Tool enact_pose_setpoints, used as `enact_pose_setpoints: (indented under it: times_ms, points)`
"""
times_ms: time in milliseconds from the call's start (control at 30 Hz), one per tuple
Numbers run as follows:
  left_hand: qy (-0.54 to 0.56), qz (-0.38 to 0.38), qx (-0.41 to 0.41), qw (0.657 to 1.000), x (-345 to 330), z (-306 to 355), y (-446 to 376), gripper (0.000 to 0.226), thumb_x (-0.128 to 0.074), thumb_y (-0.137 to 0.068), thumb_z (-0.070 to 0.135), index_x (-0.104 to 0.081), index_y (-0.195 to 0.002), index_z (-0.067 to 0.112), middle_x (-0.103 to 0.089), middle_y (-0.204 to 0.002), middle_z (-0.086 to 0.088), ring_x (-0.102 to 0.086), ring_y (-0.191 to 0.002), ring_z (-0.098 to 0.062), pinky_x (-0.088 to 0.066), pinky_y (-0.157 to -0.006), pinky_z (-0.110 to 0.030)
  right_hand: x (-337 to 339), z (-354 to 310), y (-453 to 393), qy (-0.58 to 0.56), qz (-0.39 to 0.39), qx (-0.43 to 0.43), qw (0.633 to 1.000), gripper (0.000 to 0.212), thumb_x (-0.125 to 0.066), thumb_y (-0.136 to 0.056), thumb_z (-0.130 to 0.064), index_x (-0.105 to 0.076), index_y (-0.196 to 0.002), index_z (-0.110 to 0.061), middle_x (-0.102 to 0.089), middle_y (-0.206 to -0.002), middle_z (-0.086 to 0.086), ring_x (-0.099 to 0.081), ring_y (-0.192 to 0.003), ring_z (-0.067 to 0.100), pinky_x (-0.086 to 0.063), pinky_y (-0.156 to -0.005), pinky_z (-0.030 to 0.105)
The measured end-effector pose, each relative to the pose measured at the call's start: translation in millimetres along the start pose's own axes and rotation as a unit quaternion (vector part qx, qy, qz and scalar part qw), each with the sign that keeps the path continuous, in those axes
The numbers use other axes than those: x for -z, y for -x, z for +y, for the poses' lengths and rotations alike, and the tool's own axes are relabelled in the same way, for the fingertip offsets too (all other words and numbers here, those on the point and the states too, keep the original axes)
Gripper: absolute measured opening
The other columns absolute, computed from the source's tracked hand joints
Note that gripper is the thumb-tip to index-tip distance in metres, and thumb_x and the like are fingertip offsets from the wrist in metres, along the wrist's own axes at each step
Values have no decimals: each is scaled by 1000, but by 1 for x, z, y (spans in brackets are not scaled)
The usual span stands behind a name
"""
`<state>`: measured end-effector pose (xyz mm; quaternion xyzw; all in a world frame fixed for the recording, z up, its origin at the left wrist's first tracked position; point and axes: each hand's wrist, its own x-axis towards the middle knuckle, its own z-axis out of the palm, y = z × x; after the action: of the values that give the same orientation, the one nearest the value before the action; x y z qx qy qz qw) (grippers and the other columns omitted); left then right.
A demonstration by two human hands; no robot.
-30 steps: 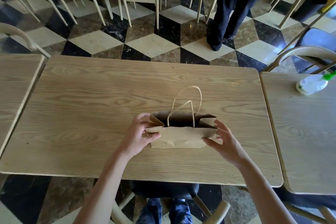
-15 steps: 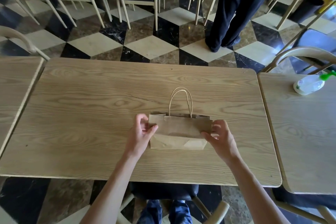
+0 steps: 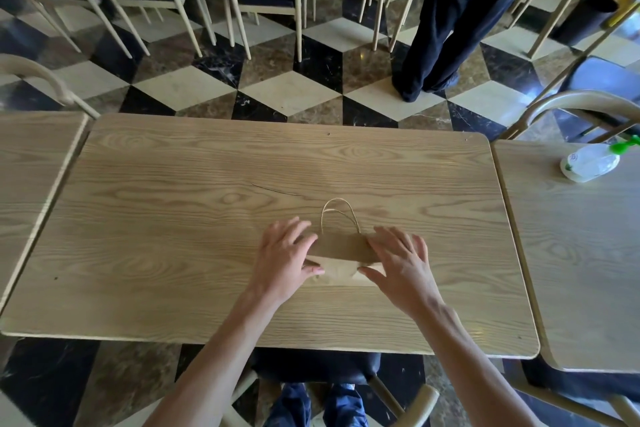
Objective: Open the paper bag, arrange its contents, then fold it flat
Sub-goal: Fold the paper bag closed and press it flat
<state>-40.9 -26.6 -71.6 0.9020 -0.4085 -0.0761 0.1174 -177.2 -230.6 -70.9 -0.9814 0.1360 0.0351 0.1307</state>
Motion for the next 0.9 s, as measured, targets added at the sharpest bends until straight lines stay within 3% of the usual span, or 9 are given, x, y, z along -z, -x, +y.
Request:
enact_pose_setpoints:
  times_ms: [100,267,433,633,800,900]
  points:
    - [-25,-33,-34,999,-3,7,-9,74,-77,-69,49,-53,-133,22,-58,-137,-2,-50,-128,-21,-29,-110,-45,3,-14,-9,27,-22,33,999,59,-59,-85,-55,-51,-134,-24,-53,-140,-9,-41,-135,13,-14,-116,58]
    - [-72,-101,-50,991,-16,16,-17,97,-73,-69,56,-29,-147,19,-36,-154,-8,-37,-139,-23,-26,-115,-44,4,-32,-30,41,-105,46,993,78,-61,-80,-61,-36,-143,-23,-44,-148,-6,-33,-141,15,-9,-116,62]
    - [-93,-117,-72,986,-17,20,-25,104,-77,-63,58,-32,-144,11,-41,-151,-7,-42,-134,-23,-33,-109,-43,-4,-41,-40,76,-153,59,983,103,-69,-71,-63,-24,-149,-13,-36,-154,0,-28,-143,22,-17,-116,55]
    - [-79,-112,-84,987,-13,16,-29,92,-75,-66,57,-41,-138,11,-55,-138,-3,-53,-123,-21,-39,-100,-42,-7,-37,-47,73,-150,84,982,96,-68,-70,-63,-30,-145,-16,-41,-149,-3,-35,-137,21,-24,-112,49]
    - [-98,-94,-104,985,-16,12,-27,75,-57,-84,53,-37,-141,8,-50,-144,-8,-48,-128,-23,-37,-104,-42,-14,-26,-44,65,-117,110,985,76,-54,-89,-53,-27,-150,-16,-37,-153,-3,-37,-136,21,-27,-110,45]
    - [-120,-98,-105,982,-18,11,-25,65,-63,-87,28,-36,-142,6,-48,-145,-12,-48,-129,-26,-37,-106,-45,-18,-26,-43,59,-94,110,988,63,-50,-96,-34,-27,-150,-13,-37,-153,-1,-38,-135,22,-28,-109,45]
